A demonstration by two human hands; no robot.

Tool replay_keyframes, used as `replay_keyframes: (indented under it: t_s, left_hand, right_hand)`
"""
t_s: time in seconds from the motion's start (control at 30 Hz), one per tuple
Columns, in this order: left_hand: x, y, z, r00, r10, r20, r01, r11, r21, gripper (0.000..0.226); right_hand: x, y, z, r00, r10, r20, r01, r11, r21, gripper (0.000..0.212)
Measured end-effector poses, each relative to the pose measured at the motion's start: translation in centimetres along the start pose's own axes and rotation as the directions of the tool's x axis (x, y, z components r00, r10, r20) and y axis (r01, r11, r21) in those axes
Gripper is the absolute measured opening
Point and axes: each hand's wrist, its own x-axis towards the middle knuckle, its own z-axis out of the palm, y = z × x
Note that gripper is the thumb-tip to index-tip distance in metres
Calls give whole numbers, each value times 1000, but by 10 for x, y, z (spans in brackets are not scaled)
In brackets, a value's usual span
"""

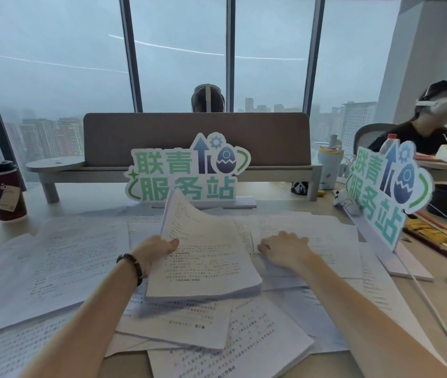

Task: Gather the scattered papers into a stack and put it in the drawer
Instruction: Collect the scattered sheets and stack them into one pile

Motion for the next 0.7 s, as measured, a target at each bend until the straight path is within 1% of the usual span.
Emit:
replay_keyframes:
  t_s: [0.07, 0.1, 0.13, 0.17, 0.2, 0.23, 0.3, 0.33, 0.4, 0.47, 0.53, 0.6, 0.67, 0.7]
  left_hand:
    - [-1, -1, -1, 1000, 7, -7, -7, 1000, 4, 30]
    - [-1, -1, -3, 1000, 14, -14, -14, 1000, 14, 30]
    - [-1, -1, -5, 999, 27, -19, -26, 999, 26, 30]
    - [-2, 0, -7, 999, 36, -28, -35, 999, 36, 30]
    - [-2, 0, -10, 998, 47, -32, -45, 998, 37, 30]
    - [-3, 1, -12, 998, 55, -33, -53, 998, 37, 30]
    - [-3, 2, -16, 997, 74, -31, -73, 997, 39, 32]
    - [-2, 2, -18, 997, 77, -33, -76, 997, 35, 33]
    - [-1, 2, -22, 998, 60, -33, -60, 998, 15, 32]
    - [0, 2, -26, 998, 57, -34, -57, 998, 16, 33]
    - [1, 1, -30, 997, 60, -44, -59, 998, 23, 33]
    - [1, 1, -32, 998, 43, -56, -41, 999, 21, 32]
    - [0, 0, -32, 998, 19, -57, -17, 999, 40, 32]
    - [0, -1, -31, 998, 14, -54, -11, 998, 55, 33]
  right_hand:
    - [1, 0, 1, 999, -46, -13, 47, 995, 94, 30]
    - [2, 2, 1, 998, -59, -36, 64, 985, 162, 28]
    - [3, 4, -1, 996, -49, -77, 65, 971, 231, 30]
    - [4, 8, -3, 992, -11, -128, 44, 964, 262, 34]
    - [4, 13, -5, 984, 54, -169, -13, 971, 238, 38]
    - [4, 17, -7, 975, 135, -178, -106, 980, 166, 40]
    - [0, 26, -10, 954, 289, -81, -290, 957, 5, 47]
    - [-2, 28, -11, 943, 333, -20, -334, 942, -31, 52]
    - [-3, 27, -8, 940, 341, 28, -339, 939, -49, 57]
    - [-2, 25, -5, 953, 303, -3, -303, 953, -13, 60]
    - [-1, 26, -8, 953, 296, -62, -291, 954, 75, 60]
    - [1, 32, -11, 933, 350, -80, -343, 935, 87, 61]
    - [3, 38, -9, 909, 416, -31, -415, 909, 34, 63]
    - [3, 41, -8, 903, 429, -11, -429, 903, 27, 63]
